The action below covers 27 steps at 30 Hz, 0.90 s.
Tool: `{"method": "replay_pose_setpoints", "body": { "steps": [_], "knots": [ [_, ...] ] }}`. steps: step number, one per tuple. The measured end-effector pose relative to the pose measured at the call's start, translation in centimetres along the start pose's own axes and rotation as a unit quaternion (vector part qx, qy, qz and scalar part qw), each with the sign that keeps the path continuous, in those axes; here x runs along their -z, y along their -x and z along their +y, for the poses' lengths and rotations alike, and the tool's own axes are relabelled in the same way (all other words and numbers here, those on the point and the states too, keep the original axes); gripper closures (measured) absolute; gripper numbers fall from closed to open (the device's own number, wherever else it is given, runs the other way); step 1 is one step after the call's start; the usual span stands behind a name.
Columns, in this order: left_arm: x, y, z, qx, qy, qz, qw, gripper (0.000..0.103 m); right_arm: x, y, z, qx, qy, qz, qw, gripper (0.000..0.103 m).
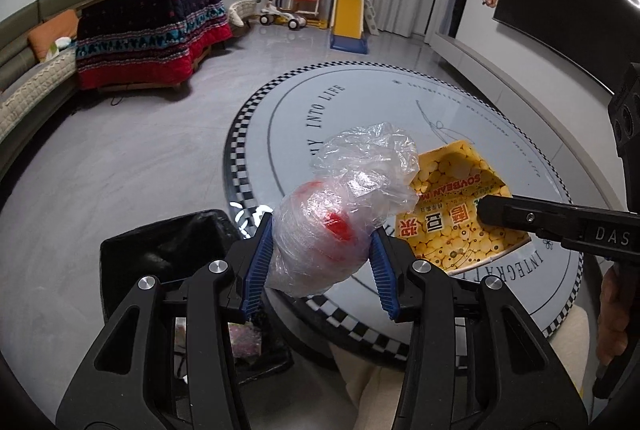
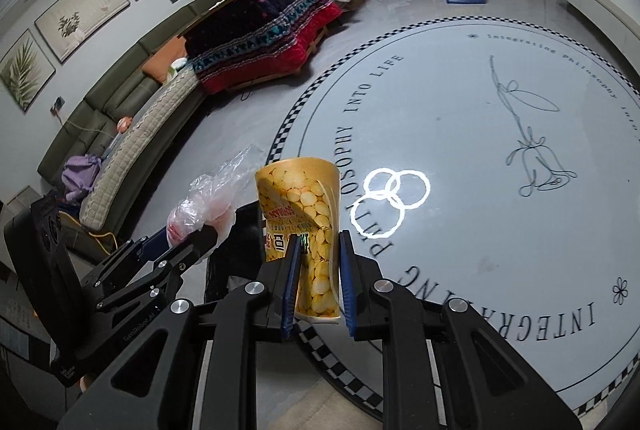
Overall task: Collect trash
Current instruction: 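Lift both held bags and carry them over the black bin, then open both tools to drop the bags into the black bin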
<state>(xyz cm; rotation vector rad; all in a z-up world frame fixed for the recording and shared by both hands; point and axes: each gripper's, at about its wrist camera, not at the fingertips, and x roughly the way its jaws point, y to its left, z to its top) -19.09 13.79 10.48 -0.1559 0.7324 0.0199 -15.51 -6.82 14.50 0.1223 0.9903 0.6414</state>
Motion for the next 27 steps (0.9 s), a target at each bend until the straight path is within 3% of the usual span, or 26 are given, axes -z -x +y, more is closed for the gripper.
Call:
{"method": "replay_pose_setpoints", "body": {
  "steps": [12,27],
  "knots": [
    [3.2,2.6,9.5,-0.079,0.083,-0.004,0.9934,0.058,0.7,-5.2,8.7,-0.036,0.066,0.045,0.996,0.083],
    [8.8,1.8,18.5,-0.14,0.177,0.039,0.9734,0.058,2.3,-13.2,16.0,-0.029,0.147,0.099,0.984,0.082]
  ]
}}
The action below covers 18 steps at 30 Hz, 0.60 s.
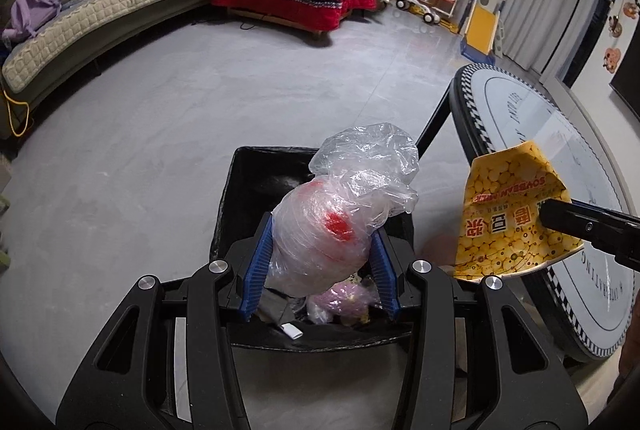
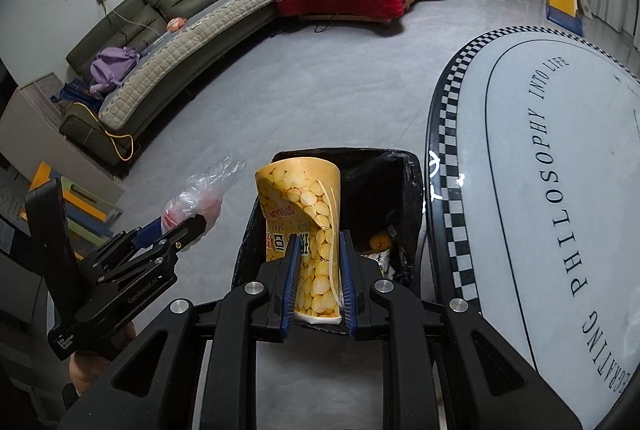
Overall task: Collect trash
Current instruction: 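Open both tools to drop the bags into the black bin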
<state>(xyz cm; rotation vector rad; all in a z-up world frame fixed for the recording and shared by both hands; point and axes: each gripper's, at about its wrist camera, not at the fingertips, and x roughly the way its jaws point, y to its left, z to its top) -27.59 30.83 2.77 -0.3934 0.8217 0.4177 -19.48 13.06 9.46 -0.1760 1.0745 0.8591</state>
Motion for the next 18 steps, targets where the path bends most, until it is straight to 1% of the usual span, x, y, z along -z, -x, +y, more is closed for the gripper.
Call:
{"method": "replay_pose_setpoints", "body": {
  "steps": [2,5,6,7,8,9,10,11,18],
  "knots": [
    [0.0,-0.5,0.7,-0.004,0.005,0.006,1.0,0.058,-0.2,-0.8,0.3,0.003,0.003,0.007,1.0,0.082],
    [-0.2,-1.6,1.5,-0.009,0.013,0.016,0.9998,0.054,-0.6,-2.3,0.8,0.005,0.005,0.02,1.0,0.081],
    [-0.3,-1.9,1.8,-0.01,0.017,0.021,0.9996,0.04,-0.9,-3.0,1.0,0.011,0.012,0.034,0.999,0.08],
    [-0.3,-2.2,1.9,-0.016,0.019,0.026,0.9993,0.026,-1.0,-3.6,1.2,0.022,0.017,0.044,0.999,0.069],
    [-0.4,-2.5,2.0,-0.031,0.022,0.028,0.9989,0.007,-1.1,-3.9,1.2,0.042,0.019,0.044,0.998,0.058],
    [-0.4,-2.4,2.0,-0.049,0.023,0.019,0.9984,0.006,-1.1,-3.9,1.2,0.056,0.02,0.035,0.998,0.04],
    [-0.4,-2.3,2.2,-0.065,0.024,0.012,0.9975,0.006,-1.1,-3.9,1.3,0.06,0.025,0.026,0.998,0.039],
    [-0.4,-2.3,2.4,-0.071,0.023,0.01,0.9972,0.006,-1.0,-3.8,1.1,0.057,0.028,0.026,0.998,0.039],
    [-0.3,-2.0,3.4,-0.051,0.042,0.013,0.9977,0.006,-0.2,-3.6,0.7,0.039,0.022,0.029,0.999,0.039]
  ]
}}
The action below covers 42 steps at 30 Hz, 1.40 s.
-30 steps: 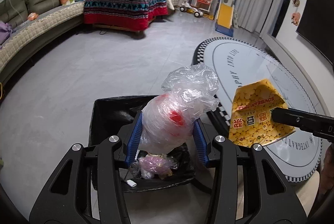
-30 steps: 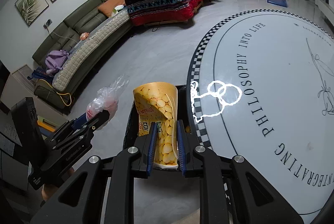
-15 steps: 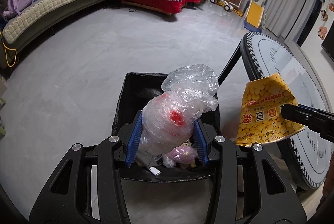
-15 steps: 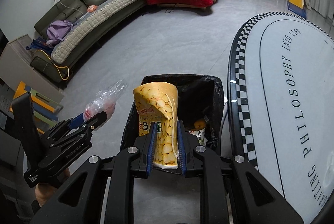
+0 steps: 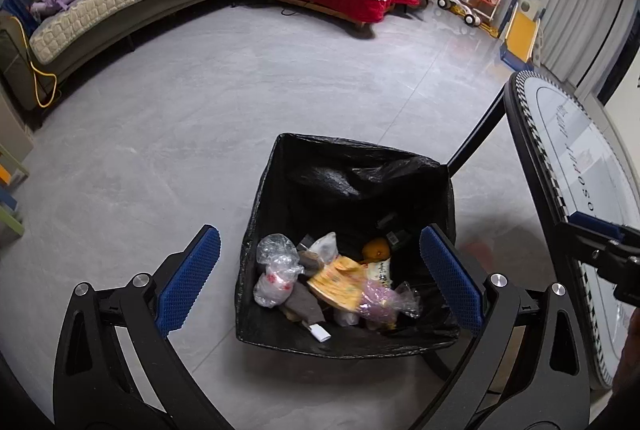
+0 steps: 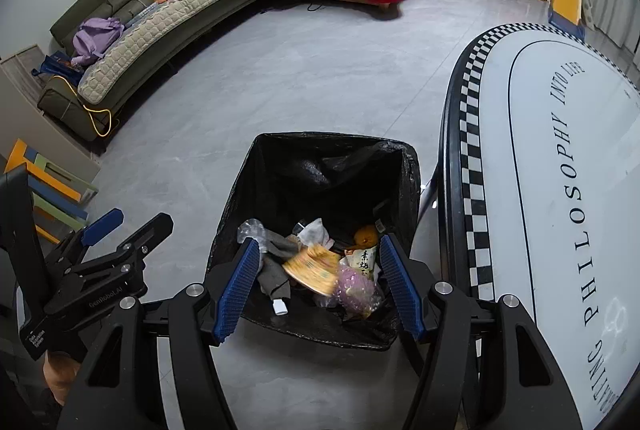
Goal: Collect trash
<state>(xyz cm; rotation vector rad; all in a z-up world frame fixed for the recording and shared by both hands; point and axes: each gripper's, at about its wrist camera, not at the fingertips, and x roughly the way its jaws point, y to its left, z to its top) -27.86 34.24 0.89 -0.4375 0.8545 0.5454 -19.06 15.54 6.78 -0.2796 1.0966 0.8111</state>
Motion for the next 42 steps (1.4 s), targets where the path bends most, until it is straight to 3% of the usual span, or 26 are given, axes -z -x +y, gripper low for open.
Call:
{"method": "replay_pose_setpoints", "body": {
  "steps": [12,20,31,42],
  "knots": [
    [-0.2,0.7,-1.2,0.005,-0.007,-0.004,1.0,0.006,0.2,1.7,-0.6,-0.013,-0.005,-0.008,1.0,0.039],
    [-1.6,2.1,-5.0,0.024,-0.031,-0.018,0.9991,0.006,-0.2,4.6,-3.2,-0.008,-0.015,-0.035,0.999,0.034],
    [-3.2,3.1,-13.7,0.071,-0.086,-0.024,0.9935,0.006,-0.3,8.9,-10.2,0.026,-0.06,-0.072,0.995,0.029],
    [-3.2,2.6,-23.9,0.135,-0.154,-0.011,0.9787,0.006,1.8,12.5,-19.2,0.081,-0.133,-0.094,0.983,0.026]
  ]
}}
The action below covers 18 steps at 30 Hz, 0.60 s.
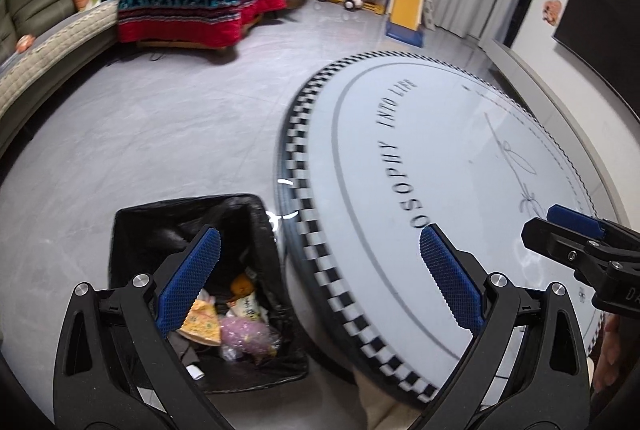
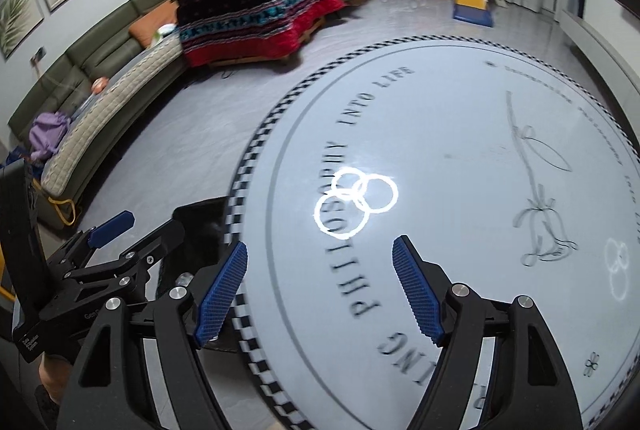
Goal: Collect trash
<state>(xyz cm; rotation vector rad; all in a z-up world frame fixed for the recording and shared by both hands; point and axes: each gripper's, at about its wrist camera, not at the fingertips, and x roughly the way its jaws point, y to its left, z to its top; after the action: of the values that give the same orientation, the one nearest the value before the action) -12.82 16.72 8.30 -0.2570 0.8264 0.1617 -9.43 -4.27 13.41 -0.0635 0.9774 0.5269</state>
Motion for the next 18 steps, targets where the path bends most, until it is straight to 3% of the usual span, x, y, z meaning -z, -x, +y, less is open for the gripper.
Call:
{"method": "replay_pose_setpoints", "body": {
  "steps": [18],
  "knots": [
    [0.3,-6.3,-13.4,0.084,-0.094,0.049,0.9909,0.006,3.8,1.6,-15.4,0.093,-0.113,-0.014,0.989,0.019]
  ]
}}
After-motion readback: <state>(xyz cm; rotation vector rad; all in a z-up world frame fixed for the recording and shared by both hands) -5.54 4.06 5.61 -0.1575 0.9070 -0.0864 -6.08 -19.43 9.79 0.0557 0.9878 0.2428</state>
